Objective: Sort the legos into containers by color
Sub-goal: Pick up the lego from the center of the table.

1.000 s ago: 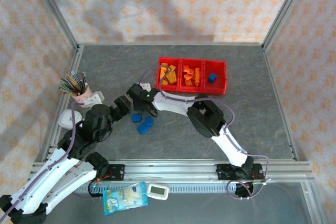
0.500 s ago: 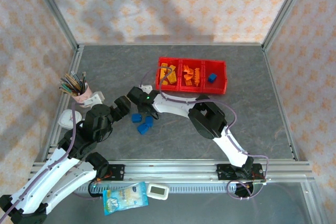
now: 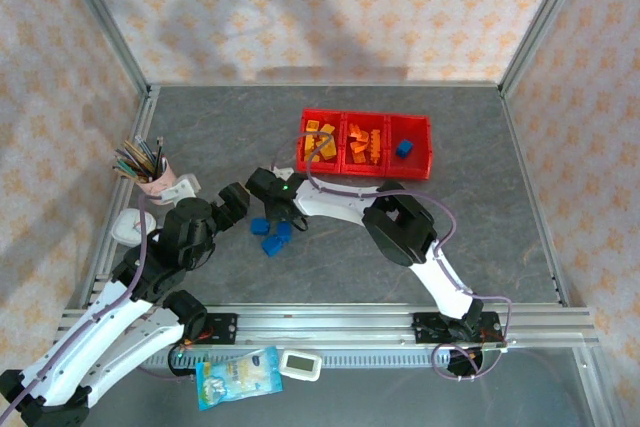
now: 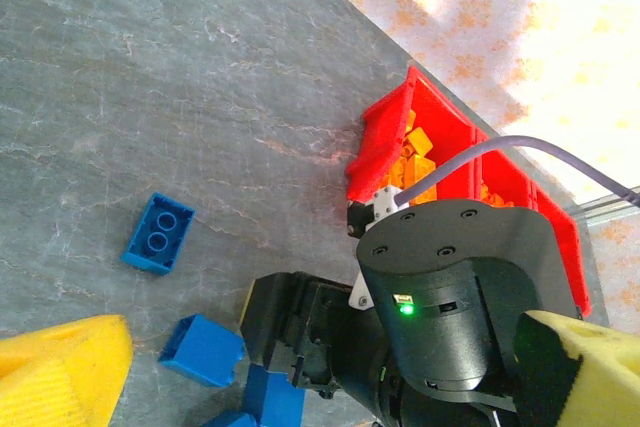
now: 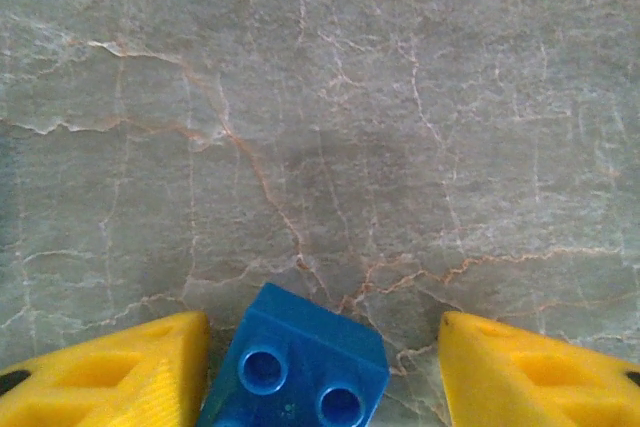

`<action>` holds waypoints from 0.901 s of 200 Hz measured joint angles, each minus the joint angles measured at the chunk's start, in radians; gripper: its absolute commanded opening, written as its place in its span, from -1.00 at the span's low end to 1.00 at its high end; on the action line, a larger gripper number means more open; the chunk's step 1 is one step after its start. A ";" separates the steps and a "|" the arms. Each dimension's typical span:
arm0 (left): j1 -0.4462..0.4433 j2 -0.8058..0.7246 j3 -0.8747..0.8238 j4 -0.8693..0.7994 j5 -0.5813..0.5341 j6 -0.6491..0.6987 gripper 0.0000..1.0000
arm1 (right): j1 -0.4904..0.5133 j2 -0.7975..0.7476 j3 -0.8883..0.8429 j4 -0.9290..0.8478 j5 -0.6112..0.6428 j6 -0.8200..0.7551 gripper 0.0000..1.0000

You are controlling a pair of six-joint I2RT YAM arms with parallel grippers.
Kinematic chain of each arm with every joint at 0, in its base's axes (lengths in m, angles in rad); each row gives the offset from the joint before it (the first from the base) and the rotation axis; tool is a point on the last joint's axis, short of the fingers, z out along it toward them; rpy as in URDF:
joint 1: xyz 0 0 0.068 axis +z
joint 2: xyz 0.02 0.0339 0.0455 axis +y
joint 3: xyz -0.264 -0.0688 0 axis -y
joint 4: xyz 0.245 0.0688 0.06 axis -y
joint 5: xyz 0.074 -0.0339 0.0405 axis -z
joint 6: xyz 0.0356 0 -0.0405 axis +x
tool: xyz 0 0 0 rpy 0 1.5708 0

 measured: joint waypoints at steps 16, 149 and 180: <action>0.000 0.000 0.000 0.000 0.000 0.000 0.98 | 0.000 0.000 0.000 -0.010 0.005 -0.001 0.01; 0.000 0.017 0.000 0.008 0.009 0.004 0.98 | -0.018 -0.072 -0.034 -0.020 0.025 -0.031 -0.36; 0.000 0.052 0.001 0.040 0.051 0.019 0.98 | -0.077 -0.245 -0.126 -0.008 0.024 -0.032 -0.36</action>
